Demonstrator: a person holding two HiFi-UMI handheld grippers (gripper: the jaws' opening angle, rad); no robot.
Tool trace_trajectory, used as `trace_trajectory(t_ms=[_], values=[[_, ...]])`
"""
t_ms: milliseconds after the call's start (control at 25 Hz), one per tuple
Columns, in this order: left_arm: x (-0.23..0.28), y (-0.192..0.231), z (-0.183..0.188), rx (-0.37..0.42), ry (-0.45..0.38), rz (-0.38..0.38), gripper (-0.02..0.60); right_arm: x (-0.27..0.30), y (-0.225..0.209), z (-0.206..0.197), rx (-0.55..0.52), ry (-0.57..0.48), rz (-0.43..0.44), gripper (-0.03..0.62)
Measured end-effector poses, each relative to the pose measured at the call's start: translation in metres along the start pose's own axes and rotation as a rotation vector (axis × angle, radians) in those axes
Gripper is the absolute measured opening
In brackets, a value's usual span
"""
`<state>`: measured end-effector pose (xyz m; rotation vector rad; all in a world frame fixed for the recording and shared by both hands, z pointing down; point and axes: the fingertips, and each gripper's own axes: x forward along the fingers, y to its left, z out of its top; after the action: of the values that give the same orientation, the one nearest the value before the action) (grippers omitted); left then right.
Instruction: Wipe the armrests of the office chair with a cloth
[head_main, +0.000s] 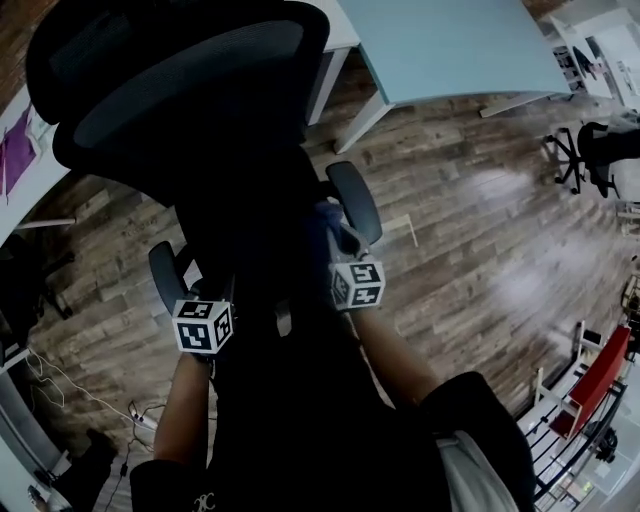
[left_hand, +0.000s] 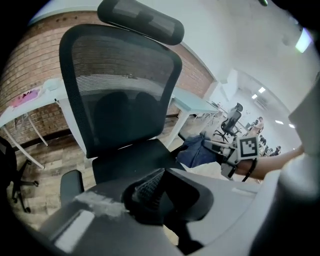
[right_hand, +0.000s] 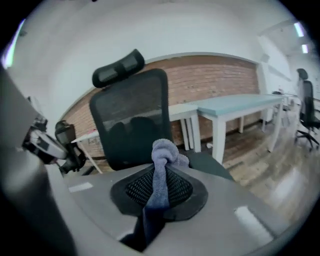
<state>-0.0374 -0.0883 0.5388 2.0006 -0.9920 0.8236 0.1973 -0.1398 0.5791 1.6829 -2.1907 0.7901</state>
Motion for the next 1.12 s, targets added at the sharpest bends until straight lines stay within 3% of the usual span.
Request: trace_trajectory(t_ms=[80, 200, 360, 560, 800, 1000, 1120], values=[[0.014, -0.014, 0.015, 0.001, -0.026, -0.004, 0.005, -0.008, 0.001, 0.034, -0.118, -0.039, 0.110, 0.046], [0.032, -0.032, 0.029, -0.027, -0.058, 0.010, 0.005, -0.021, -0.010, 0.074, -0.268, -0.078, 0.196, 0.046], [0.044, -0.057, 0.057, -0.073, -0.153, 0.076, 0.005, -0.032, -0.041, 0.115, -0.370, -0.116, 0.221, 0.046], [0.025, -0.070, 0.072, -0.084, -0.286, 0.162, 0.005, -0.044, -0.067, 0.130, -0.411, -0.130, 0.202, 0.046], [-0.014, -0.066, 0.041, -0.163, -0.376, 0.267, 0.005, -0.051, -0.066, 0.122, -0.382, -0.104, 0.256, 0.046], [-0.049, -0.077, -0.022, -0.306, -0.408, 0.325, 0.005, -0.079, -0.052, 0.111, -0.430, -0.097, 0.317, 0.046], [-0.072, -0.080, -0.056, -0.348, -0.428, 0.351, 0.005, -0.105, -0.038, 0.098, -0.466, -0.097, 0.354, 0.046]])
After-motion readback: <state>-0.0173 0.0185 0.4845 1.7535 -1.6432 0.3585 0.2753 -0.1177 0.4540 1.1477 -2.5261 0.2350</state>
